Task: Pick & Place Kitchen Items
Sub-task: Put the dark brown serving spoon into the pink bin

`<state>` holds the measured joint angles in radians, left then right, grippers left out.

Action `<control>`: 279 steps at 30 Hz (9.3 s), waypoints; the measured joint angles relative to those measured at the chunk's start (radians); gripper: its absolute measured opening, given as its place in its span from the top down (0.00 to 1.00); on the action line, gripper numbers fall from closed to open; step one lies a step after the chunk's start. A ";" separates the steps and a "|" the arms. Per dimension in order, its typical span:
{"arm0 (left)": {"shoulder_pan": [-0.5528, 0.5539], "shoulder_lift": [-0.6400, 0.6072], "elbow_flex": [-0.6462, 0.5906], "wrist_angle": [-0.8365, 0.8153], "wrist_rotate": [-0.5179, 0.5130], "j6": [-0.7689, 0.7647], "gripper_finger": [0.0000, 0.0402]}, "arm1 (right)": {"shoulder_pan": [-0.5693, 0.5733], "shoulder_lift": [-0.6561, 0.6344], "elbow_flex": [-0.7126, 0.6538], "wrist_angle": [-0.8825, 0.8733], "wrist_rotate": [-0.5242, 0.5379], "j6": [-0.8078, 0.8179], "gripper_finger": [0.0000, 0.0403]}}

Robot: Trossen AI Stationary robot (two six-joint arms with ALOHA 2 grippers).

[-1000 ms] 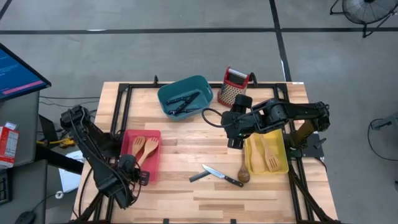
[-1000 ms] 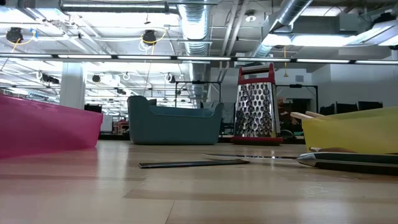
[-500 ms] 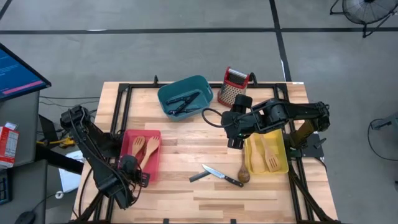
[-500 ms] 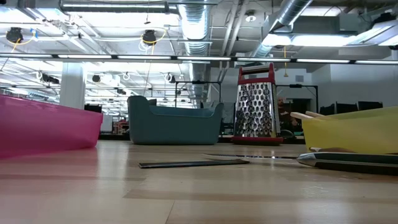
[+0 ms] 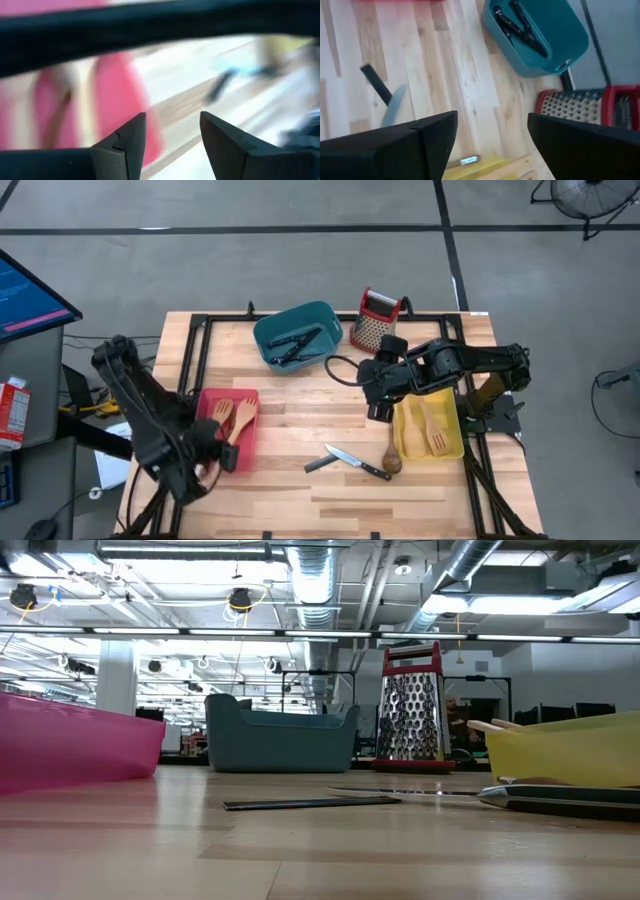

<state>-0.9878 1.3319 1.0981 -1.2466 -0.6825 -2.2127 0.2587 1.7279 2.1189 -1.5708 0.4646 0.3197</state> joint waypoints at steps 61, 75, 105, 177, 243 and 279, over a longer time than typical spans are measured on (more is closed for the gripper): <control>0.013 -0.153 -0.053 0.061 -0.420 0.376 0.62 | 0.110 0.438 -0.511 0.156 -0.598 0.326 0.98; 0.013 -0.153 -0.053 0.059 -0.420 0.376 0.62 | 0.152 0.437 -0.538 0.181 -0.624 0.340 0.99; 0.011 -0.153 -0.053 0.070 -0.409 0.376 0.62 | 0.172 0.437 -0.621 0.251 -0.620 0.326 1.00; 0.726 0.356 -0.052 1.033 0.484 2.169 0.35 | 0.364 -0.218 -0.422 0.634 -0.124 0.022 0.78; 0.466 -0.578 -0.127 1.228 0.528 2.027 0.97 | 0.402 -0.217 -0.423 0.654 -0.032 -0.067 0.78; 0.332 -0.169 -0.126 1.327 0.444 2.118 0.96 | 0.400 -0.217 -0.423 0.659 -0.037 -0.058 0.78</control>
<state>-0.6560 1.1629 0.9726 0.0808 -0.2386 -0.0942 0.6590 1.5108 1.6958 -0.9119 0.4279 0.2618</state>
